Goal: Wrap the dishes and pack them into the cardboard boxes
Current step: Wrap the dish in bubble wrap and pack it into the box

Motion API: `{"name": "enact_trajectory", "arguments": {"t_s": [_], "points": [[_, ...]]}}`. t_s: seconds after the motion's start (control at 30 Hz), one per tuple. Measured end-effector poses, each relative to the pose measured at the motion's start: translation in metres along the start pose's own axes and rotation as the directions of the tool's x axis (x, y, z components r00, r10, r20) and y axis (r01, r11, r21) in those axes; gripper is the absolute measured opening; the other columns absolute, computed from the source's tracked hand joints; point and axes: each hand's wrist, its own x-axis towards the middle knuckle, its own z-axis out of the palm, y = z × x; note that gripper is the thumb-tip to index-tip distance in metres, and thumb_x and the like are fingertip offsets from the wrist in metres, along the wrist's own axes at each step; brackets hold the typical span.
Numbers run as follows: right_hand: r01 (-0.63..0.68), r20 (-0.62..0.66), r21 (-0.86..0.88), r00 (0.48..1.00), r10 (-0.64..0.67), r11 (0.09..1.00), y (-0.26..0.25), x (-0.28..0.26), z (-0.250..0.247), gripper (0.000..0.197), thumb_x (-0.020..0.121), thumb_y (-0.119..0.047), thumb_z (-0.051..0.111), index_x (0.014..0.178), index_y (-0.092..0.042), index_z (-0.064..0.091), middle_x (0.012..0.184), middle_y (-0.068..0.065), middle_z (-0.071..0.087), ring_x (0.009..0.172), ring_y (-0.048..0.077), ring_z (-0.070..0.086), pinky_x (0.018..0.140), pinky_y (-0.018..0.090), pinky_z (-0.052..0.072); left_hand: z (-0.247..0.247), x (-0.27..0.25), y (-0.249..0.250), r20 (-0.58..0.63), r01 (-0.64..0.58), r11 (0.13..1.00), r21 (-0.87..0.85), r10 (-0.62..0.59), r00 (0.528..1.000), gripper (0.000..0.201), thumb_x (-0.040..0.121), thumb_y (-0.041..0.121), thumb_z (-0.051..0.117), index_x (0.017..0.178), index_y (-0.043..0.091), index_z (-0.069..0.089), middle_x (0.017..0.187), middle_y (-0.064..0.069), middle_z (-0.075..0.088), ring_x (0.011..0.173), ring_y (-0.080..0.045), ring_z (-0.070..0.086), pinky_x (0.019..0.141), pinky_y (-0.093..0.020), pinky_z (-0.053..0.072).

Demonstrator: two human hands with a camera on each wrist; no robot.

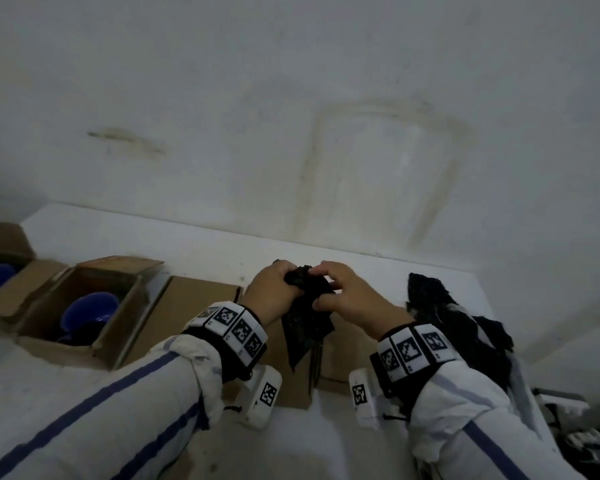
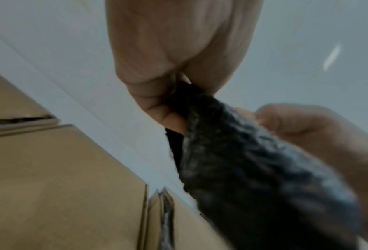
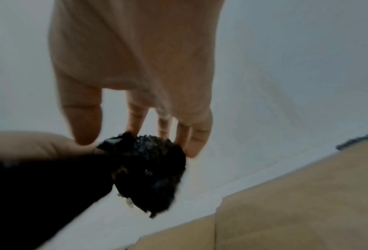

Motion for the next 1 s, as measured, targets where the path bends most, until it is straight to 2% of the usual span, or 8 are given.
{"name": "enact_trajectory", "arguments": {"t_s": [0.13, 0.33, 0.47, 0.63, 0.73, 0.8, 0.9, 1.0], "points": [[0.082, 0.144, -0.168, 0.988, -0.058, 0.982, -0.030, 0.018, 0.053, 0.063, 0.081, -0.012, 0.068, 0.134, -0.023, 0.037, 0.123, -0.002, 0.048, 0.117, 0.017, 0.050, 0.093, 0.029, 0.046, -0.046, -0.011, -0.033, -0.080, 0.070, 0.934, -0.350, -0.104, 0.991, 0.020, 0.081, 0.005, 0.066, 0.090, 0.017, 0.052, 0.089, -0.003, 0.061, 0.084, -0.019, 0.061, 0.070, -0.029, 0.050], [0.106, -0.048, -0.271, 0.991, -0.123, 0.957, -0.086, 0.064, 0.137, 0.025, 0.086, -0.016, 0.060, 0.110, -0.017, 0.060, 0.104, 0.006, 0.067, 0.094, 0.021, 0.061, 0.079, 0.029, 0.050, -0.130, -0.026, -0.084, -0.095, 0.078, 0.893, -0.443, -0.133, 0.987, 0.016, 0.082, 0.013, 0.067, 0.085, -0.002, 0.062, 0.077, -0.011, 0.060, 0.075, -0.020, 0.058, 0.069, -0.030, 0.046], [0.162, 0.009, -0.285, 0.986, -0.166, 0.945, -0.117, 0.095, 0.189, 0.018, 0.084, -0.020, 0.063, 0.101, -0.018, 0.064, 0.100, 0.002, 0.064, 0.095, 0.018, 0.059, 0.078, 0.024, 0.046, -0.187, -0.037, -0.124, -0.100, 0.096, 0.879, -0.466, -0.160, 0.982, 0.015, 0.087, 0.005, 0.061, 0.101, 0.002, 0.059, 0.097, -0.017, 0.064, 0.092, -0.026, 0.062, 0.084, -0.039, 0.050], [0.270, 0.190, -0.222, 0.954, -0.231, 0.937, -0.147, 0.124, 0.241, 0.043, 0.082, -0.009, 0.064, 0.124, -0.017, 0.058, 0.121, 0.005, 0.056, 0.117, 0.020, 0.051, 0.097, 0.026, 0.041, -0.242, -0.039, -0.159, -0.239, 0.088, 0.895, -0.438, -0.210, 0.948, 0.012, 0.084, 0.009, 0.064, 0.095, 0.010, 0.067, 0.094, -0.013, 0.068, 0.088, -0.026, 0.066, 0.082, -0.039, 0.055], [0.315, 0.178, -0.305, 0.946, -0.271, 0.899, -0.154, 0.137, 0.261, 0.040, 0.084, -0.008, 0.063, 0.122, -0.017, 0.058, 0.123, 0.007, 0.058, 0.114, 0.021, 0.053, 0.091, 0.018, 0.036, -0.259, -0.034, -0.174, -0.217, 0.109, 0.911, -0.398, -0.209, 0.954, 0.020, 0.085, -0.002, 0.063, 0.083, 0.018, 0.064, 0.074, 0.000, 0.063, 0.071, -0.012, 0.061, 0.065, -0.020, 0.053], [0.304, 0.151, -0.446, 0.953, -0.264, 0.842, -0.154, 0.146, 0.269, 0.031, 0.084, -0.008, 0.061, 0.115, -0.014, 0.063, 0.116, 0.011, 0.059, 0.107, 0.025, 0.056, 0.082, 0.018, 0.035, -0.264, -0.030, -0.185, -0.157, 0.141, 0.928, -0.345, -0.205, 0.966, 0.024, 0.082, -0.002, 0.065, 0.099, 0.015, 0.061, 0.079, 0.001, 0.061, 0.077, -0.010, 0.059, 0.070, -0.016, 0.052], [0.298, 0.195, -0.661, 0.955, -0.225, 0.688, -0.154, 0.155, 0.275, 0.029, 0.087, -0.007, 0.052, 0.114, -0.012, 0.063, 0.112, 0.012, 0.053, 0.099, 0.031, 0.057, 0.077, 0.025, 0.040, -0.266, -0.023, -0.199, -0.018, 0.156, 0.975, -0.157, -0.161, 0.987, 0.054, 0.067, 0.009, 0.065, 0.118, 0.016, 0.051, 0.104, -0.005, 0.063, 0.098, -0.020, 0.061, 0.088, -0.041, 0.053], [0.366, 0.316, -0.773, 0.930, -0.187, 0.519, -0.157, 0.155, 0.285, 0.026, 0.093, -0.013, 0.048, 0.116, -0.009, 0.061, 0.119, 0.012, 0.046, 0.094, 0.030, 0.058, 0.069, 0.027, 0.038, -0.259, -0.014, -0.212, 0.092, 0.172, 0.982, 0.077, -0.179, 0.980, 0.058, 0.059, 0.022, 0.070, 0.114, 0.017, 0.054, 0.111, -0.005, 0.061, 0.102, -0.022, 0.059, 0.088, -0.047, 0.052]]}}
